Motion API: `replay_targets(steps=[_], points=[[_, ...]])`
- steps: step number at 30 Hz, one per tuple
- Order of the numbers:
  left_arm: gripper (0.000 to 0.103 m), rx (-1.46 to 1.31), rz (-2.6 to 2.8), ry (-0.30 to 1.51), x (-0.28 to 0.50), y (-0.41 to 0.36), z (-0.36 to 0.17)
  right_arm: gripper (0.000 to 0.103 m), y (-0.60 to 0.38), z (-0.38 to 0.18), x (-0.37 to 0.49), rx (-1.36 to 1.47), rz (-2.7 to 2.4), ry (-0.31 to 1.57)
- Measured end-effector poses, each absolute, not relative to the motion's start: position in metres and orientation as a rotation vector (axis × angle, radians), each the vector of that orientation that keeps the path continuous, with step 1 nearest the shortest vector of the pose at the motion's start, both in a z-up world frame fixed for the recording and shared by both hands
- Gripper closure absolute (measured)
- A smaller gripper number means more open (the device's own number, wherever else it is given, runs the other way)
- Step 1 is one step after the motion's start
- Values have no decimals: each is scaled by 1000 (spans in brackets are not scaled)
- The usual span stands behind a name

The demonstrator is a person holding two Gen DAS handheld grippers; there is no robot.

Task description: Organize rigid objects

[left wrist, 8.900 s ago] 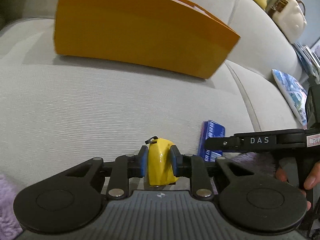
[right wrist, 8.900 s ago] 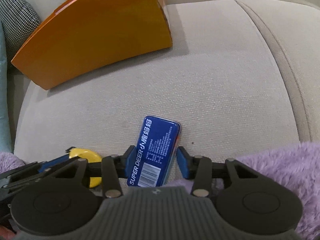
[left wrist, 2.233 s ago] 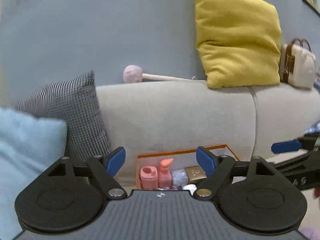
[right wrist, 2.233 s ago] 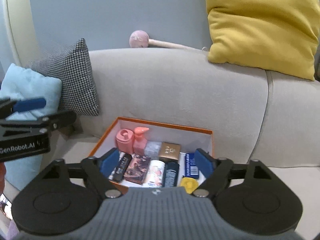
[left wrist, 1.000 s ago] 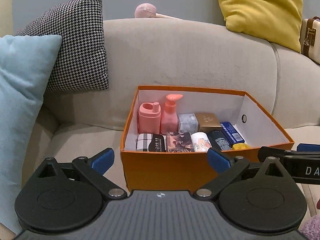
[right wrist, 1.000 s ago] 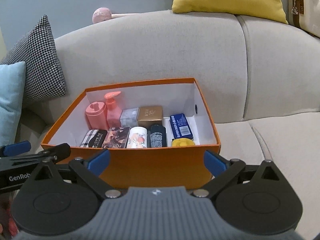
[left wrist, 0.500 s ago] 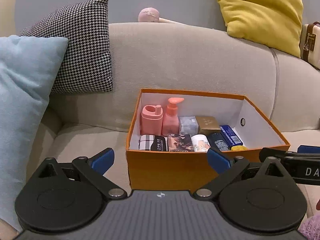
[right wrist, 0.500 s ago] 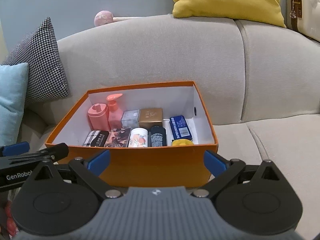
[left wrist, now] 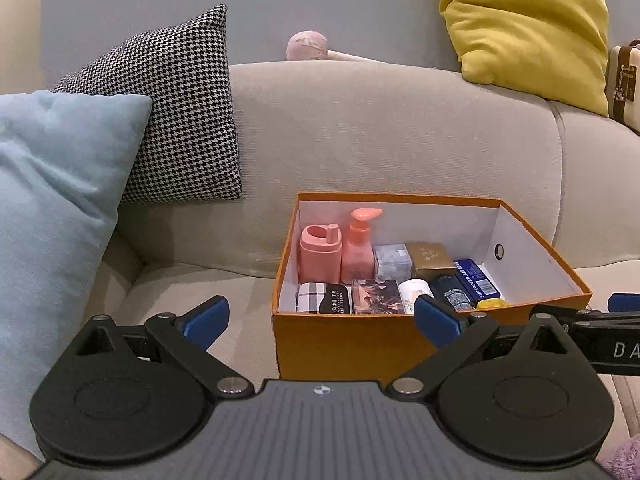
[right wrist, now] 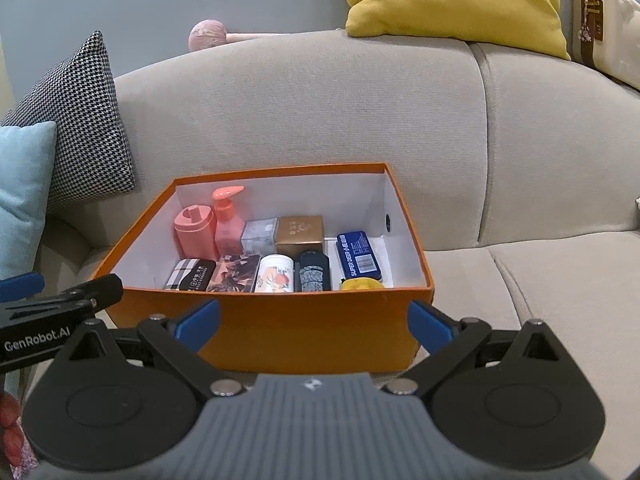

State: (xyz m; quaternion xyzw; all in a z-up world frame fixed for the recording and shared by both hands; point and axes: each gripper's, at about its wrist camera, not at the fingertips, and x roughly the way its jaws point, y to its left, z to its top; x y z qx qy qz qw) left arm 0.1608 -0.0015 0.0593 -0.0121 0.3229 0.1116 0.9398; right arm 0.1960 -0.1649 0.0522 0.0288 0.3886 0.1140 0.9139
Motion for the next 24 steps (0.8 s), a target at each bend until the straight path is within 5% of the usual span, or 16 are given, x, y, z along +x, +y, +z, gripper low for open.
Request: replay_targets(steps=[24], points=[[0,-22,192,669,162,-6,60,3,-165,51,197,59,220,801]])
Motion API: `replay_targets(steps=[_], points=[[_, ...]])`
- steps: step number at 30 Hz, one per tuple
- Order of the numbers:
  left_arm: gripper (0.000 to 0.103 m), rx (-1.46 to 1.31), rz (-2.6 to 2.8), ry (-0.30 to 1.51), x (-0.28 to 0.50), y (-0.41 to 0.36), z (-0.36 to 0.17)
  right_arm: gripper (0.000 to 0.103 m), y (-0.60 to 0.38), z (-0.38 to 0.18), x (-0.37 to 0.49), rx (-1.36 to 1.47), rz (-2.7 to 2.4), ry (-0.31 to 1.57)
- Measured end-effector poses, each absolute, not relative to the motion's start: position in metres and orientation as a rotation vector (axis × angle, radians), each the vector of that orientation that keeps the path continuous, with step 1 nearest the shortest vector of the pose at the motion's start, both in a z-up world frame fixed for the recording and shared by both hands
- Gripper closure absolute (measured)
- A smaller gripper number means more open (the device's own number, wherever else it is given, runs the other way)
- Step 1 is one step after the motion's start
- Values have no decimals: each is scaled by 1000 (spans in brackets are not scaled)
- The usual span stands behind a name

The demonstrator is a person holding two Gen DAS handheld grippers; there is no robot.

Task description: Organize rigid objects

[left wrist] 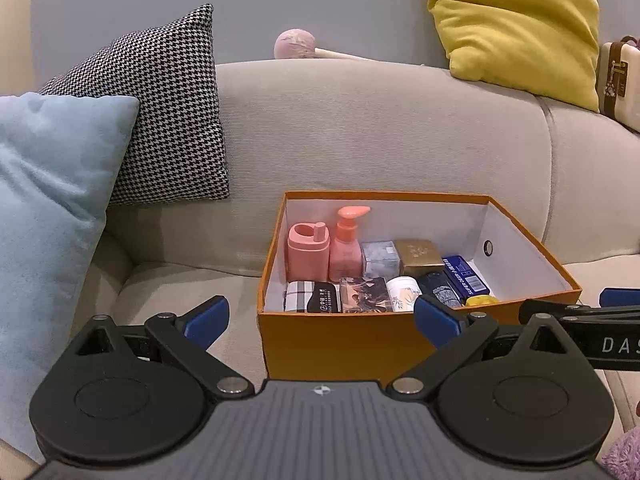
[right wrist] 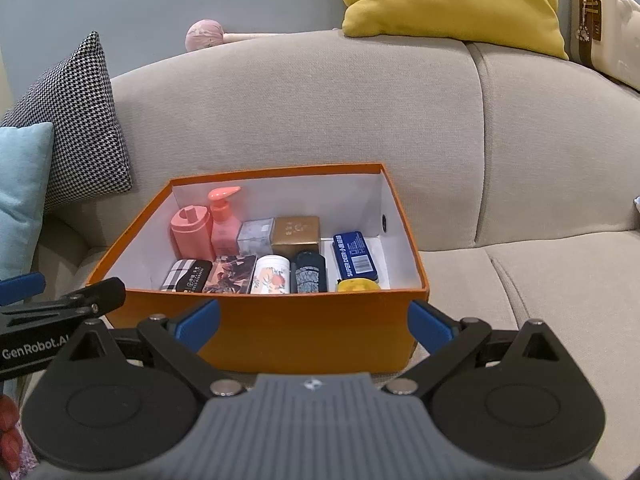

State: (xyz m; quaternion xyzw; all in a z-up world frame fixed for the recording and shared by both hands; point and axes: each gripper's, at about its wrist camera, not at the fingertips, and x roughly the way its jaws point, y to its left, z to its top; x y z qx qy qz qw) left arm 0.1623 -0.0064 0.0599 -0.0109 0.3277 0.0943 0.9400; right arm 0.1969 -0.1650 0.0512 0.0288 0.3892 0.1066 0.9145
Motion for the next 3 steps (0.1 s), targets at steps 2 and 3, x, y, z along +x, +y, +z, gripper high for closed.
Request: replay_targets(steps=[2,3], points=[[0,-23,193,667,162,-7,60,3,-165,51,197,60,219,802],[0,-24,192,667,161,-7,60,3,-165,51,197,59,218,802]])
